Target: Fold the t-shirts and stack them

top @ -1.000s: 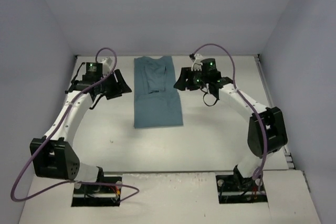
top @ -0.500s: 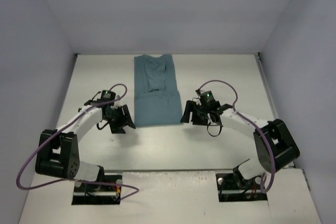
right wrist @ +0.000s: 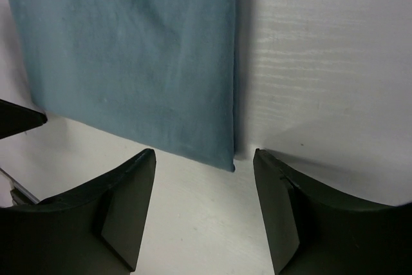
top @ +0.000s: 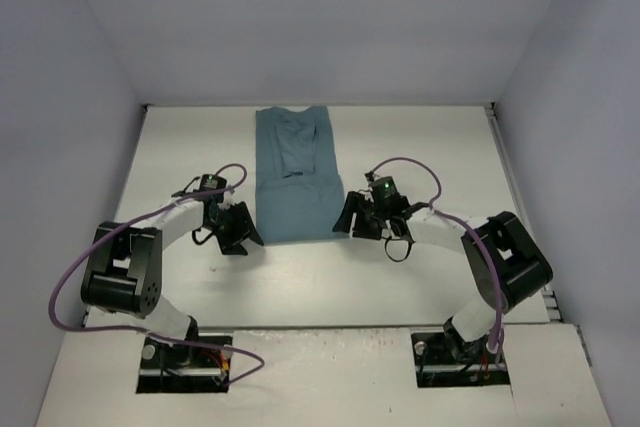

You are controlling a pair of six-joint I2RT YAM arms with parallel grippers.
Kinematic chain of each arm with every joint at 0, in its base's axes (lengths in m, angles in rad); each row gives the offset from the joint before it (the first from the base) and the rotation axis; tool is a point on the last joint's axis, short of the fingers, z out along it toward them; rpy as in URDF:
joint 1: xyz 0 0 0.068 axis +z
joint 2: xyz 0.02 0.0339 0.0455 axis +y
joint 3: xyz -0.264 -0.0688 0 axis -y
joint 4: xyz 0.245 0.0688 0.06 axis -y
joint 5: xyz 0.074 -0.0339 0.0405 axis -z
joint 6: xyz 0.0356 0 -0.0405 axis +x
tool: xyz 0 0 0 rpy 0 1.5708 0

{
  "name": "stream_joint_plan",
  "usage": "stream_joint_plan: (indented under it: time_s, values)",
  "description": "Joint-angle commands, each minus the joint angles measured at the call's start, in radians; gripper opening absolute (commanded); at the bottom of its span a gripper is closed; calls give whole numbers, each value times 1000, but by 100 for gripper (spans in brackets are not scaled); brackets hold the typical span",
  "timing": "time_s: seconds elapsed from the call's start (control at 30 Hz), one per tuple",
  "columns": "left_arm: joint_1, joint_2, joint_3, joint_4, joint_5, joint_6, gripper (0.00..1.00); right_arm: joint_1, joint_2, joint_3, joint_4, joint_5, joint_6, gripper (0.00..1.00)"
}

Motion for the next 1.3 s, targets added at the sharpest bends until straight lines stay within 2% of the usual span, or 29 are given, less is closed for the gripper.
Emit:
stream_joint_plan:
  time_s: [0.0,0.2,0.43,0.8,0.93,1.0,1.07,1.1,1.17,1.2,1.27]
  values:
    - [-5,31,27,62,-14,-23,45,8,54,-25,67,-5,41,56]
    - [-5,55,15,89,-6,-40,41,11,59,-40,68,-20,67,45]
    - [-5,59,2,103,0,-50,38,11,18,-110,37,36,79,46]
    - [-5,88,2,110,-8,-48,33,20,15,-110,-12,69,74,48]
    - [-5,98,1,110,-9,-42,24,35,56,-81,-12,58,68,46]
    - [-5,98,-4,110,-14,-34,14,46,75,-72,-10,59,68,44]
    - [-4,98,-7,111,-20,-23,4,52,85,-70,-9,56,70,37]
    - [-2,97,-8,113,-22,-16,0,52,89,-70,-9,56,69,30]
    - [-1,94,-10,116,-19,-5,0,53,88,-71,-10,59,61,14]
    - [-1,92,-11,114,-15,0,0,53,83,-71,-9,62,59,1]
    - [-1,72,-14,113,-8,1,0,54,53,-77,-17,79,54,0]
